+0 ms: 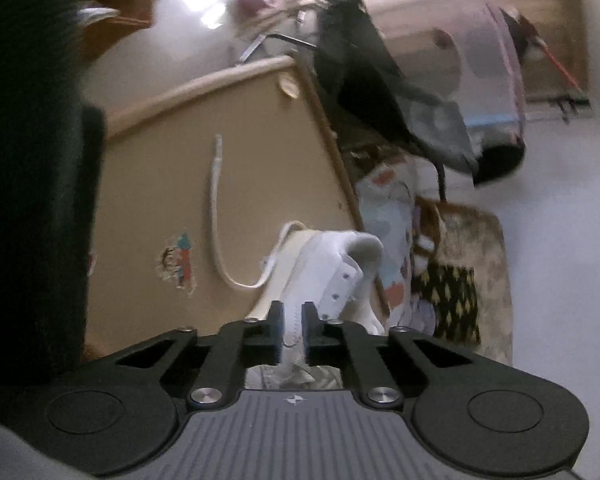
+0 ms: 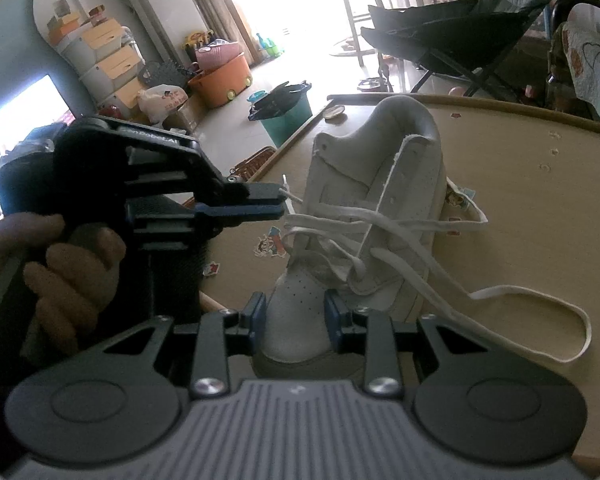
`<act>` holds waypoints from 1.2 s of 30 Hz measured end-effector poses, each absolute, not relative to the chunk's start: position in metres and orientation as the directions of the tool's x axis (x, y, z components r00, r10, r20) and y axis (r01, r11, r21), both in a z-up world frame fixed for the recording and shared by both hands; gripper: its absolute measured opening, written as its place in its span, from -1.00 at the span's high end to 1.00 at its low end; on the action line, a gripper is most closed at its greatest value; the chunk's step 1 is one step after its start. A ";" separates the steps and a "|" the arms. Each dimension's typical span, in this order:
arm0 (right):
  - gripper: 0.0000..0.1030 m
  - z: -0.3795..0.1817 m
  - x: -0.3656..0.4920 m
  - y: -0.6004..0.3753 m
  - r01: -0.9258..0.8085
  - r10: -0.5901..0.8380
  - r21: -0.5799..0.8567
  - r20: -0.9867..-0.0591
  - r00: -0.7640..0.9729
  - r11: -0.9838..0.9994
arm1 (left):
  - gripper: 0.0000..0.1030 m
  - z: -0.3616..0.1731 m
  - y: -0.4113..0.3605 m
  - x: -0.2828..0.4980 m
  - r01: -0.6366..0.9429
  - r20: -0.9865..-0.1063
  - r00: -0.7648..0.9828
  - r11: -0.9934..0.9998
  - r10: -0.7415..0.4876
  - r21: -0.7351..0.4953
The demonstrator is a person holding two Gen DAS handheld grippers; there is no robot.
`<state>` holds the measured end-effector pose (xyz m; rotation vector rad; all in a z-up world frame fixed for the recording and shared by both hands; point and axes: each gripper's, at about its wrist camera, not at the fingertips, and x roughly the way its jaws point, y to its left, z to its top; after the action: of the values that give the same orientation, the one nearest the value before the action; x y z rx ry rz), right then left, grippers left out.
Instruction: Lace up shoes with both hands
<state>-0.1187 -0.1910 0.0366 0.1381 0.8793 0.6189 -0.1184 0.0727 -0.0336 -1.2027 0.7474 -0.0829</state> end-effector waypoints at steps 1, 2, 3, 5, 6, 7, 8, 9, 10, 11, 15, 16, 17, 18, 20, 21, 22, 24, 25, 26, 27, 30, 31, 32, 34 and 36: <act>0.39 0.037 -0.119 -0.191 -0.449 0.560 0.360 -0.678 0.476 0.818 | 0.69 -0.033 0.071 -0.120 -0.327 -0.484 0.762 0.390 -0.430 -0.861; 0.39 0.036 -0.119 -0.191 -0.449 0.560 0.360 -0.678 0.476 0.818 | 0.69 -0.033 0.068 -0.121 -0.336 -0.488 0.763 0.386 -0.424 -0.859; 0.39 0.037 -0.119 -0.191 -0.450 0.561 0.361 -0.677 0.476 0.817 | 0.69 -0.033 0.066 -0.122 -0.344 -0.491 0.764 0.380 -0.419 -0.859; 0.39 0.037 -0.118 -0.191 -0.452 0.562 0.361 -0.677 0.475 0.816 | 0.68 -0.034 0.059 -0.123 -0.359 -0.489 0.763 0.351 -0.424 -0.865; 0.39 0.037 -0.117 -0.192 -0.452 0.564 0.363 -0.676 0.474 0.815 | 0.68 -0.032 0.057 -0.122 -0.370 -0.493 0.762 0.343 -0.420 -0.863; 0.39 0.037 -0.117 -0.192 -0.451 0.566 0.366 -0.675 0.474 0.814 | 0.67 -0.031 0.055 -0.121 -0.381 -0.498 0.761 0.335 -0.415 -0.862; 0.39 0.037 -0.117 -0.192 -0.451 0.568 0.368 -0.674 0.473 0.813 | 0.66 -0.030 0.054 -0.123 -0.386 -0.501 0.764 0.334 -0.407 -0.860; 0.39 0.037 -0.117 -0.193 -0.450 0.569 0.371 -0.673 0.473 0.812 | 0.59 -0.027 0.054 -0.125 -0.390 -0.502 0.771 0.333 -0.391 -0.858; 0.39 0.037 -0.117 -0.193 -0.450 0.571 0.373 -0.672 0.472 0.812 | 0.54 -0.025 0.056 -0.128 -0.394 -0.502 0.781 0.331 -0.371 -0.857; 0.39 0.037 -0.117 -0.193 -0.449 0.572 0.375 -0.671 0.472 0.811 | 0.37 -0.021 0.057 -0.131 -0.393 -0.496 0.795 0.327 -0.349 -0.859; 0.39 0.037 -0.116 -0.194 -0.446 0.576 0.383 -0.669 0.470 0.809 | 0.22 -0.006 0.056 -0.138 -0.353 -0.468 0.816 0.349 -0.340 -0.868; 0.39 0.037 -0.116 -0.194 -0.446 0.576 0.384 -0.669 0.469 0.809 | 0.22 -0.003 0.052 -0.138 -0.339 -0.466 0.814 0.368 -0.347 -0.866; 0.39 0.037 -0.116 -0.194 -0.446 0.577 0.384 -0.669 0.469 0.808 | 0.22 -0.001 0.048 -0.137 -0.324 -0.462 0.814 0.386 -0.352 -0.864; 0.39 0.037 -0.116 -0.194 -0.447 0.578 0.384 -0.668 0.469 0.808 | 0.28 0.000 0.045 -0.137 -0.310 -0.457 0.814 0.397 -0.359 -0.864; 0.36 0.036 -0.116 -0.194 -0.450 0.582 0.387 -0.665 0.468 0.805 | 0.29 0.001 0.041 -0.135 -0.300 -0.456 0.813 0.411 -0.362 -0.861; 0.36 0.036 -0.117 -0.195 -0.451 0.584 0.389 -0.664 0.468 0.803 | 0.36 0.000 0.040 -0.134 -0.302 -0.461 0.813 0.418 -0.356 -0.857; 0.36 0.036 -0.117 -0.195 -0.450 0.585 0.391 -0.663 0.468 0.803 | 0.47 -0.001 0.038 -0.132 -0.305 -0.465 0.812 0.421 -0.354 -0.854; 0.36 0.036 -0.117 -0.195 -0.450 0.585 0.392 -0.662 0.468 0.803 | 0.65 -0.007 0.038 -0.129 -0.320 -0.479 0.803 0.422 -0.354 -0.848; 0.36 0.036 -0.117 -0.196 -0.450 0.585 0.391 -0.662 0.468 0.803 | 0.67 -0.011 0.039 -0.129 -0.325 -0.479 0.801 0.412 -0.358 -0.851; 0.36 0.036 -0.117 -0.196 -0.451 0.585 0.390 -0.663 0.468 0.803 | 0.70 -0.013 0.039 -0.129 -0.330 -0.478 0.801 0.401 -0.359 -0.855; 0.36 0.036 -0.117 -0.196 -0.452 0.584 0.389 -0.663 0.468 0.803 | 0.76 -0.016 0.039 -0.127 -0.335 -0.481 0.801 0.400 -0.356 -0.853; 0.36 0.036 -0.117 -0.196 -0.451 0.585 0.390 -0.662 0.468 0.803 | 0.84 -0.021 0.040 -0.123 -0.342 -0.482 0.801 0.389 -0.355 -0.856; 0.35 0.036 -0.117 -0.196 -0.451 0.585 0.390 -0.662 0.468 0.803 | 0.84 -0.022 0.039 -0.122 -0.342 -0.481 0.800 0.387 -0.358 -0.856; 0.35 0.035 -0.117 -0.196 -0.451 0.585 0.391 -0.662 0.468 0.803 | 0.84 -0.021 0.039 -0.122 -0.340 -0.483 0.799 0.394 -0.359 -0.854; 0.35 0.035 -0.117 -0.197 -0.450 0.586 0.392 -0.661 0.468 0.802 | 0.84 -0.022 0.038 -0.120 -0.336 -0.486 0.795 0.404 -0.363 -0.851; 0.35 0.035 -0.116 -0.197 -0.449 0.587 0.394 -0.661 0.468 0.802 | 0.84 -0.024 0.039 -0.117 -0.335 -0.486 0.793 0.405 -0.367 -0.851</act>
<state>-0.1165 -0.1968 0.0352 0.1732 0.8775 0.6392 -0.1173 0.0387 -0.0236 -1.1813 0.6965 -0.0225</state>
